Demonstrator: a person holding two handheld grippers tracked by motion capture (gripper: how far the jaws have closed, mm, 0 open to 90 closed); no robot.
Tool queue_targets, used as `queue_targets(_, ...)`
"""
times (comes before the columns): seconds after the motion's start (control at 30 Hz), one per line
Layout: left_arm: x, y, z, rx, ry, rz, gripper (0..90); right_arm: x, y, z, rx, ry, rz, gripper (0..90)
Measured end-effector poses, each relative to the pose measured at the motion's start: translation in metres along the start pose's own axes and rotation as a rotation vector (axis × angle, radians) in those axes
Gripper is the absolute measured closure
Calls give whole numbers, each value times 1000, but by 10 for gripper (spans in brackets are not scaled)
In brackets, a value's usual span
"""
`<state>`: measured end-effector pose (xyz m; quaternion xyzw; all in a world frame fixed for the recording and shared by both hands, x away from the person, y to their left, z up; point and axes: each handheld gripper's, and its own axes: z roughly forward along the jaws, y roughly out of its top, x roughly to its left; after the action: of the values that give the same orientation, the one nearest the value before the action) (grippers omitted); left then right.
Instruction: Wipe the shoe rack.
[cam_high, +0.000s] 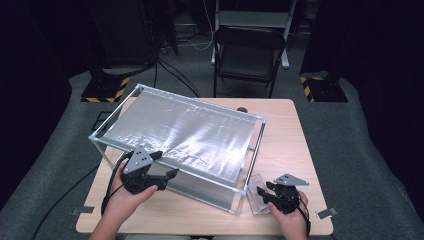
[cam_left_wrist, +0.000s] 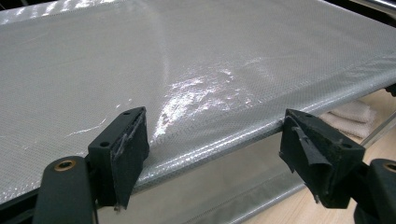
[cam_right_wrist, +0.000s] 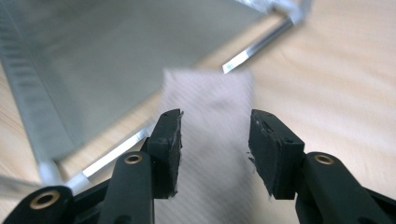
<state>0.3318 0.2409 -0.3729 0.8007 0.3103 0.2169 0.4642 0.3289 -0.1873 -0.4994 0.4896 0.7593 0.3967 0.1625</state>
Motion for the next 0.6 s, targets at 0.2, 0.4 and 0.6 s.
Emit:
queue_targets(0.2, 0, 0, 0, 0, -1, 2, 235, 6, -9, 18, 56, 86, -15, 670)
queue_targets(0.4, 0, 0, 0, 0, 0, 4, 236, 24, 1, 25, 45, 110, -68, 746)
queue_targets(0.6, 0, 0, 0, -1, 0, 7, 236, 35, 5, 36, 50, 110, -82, 663)
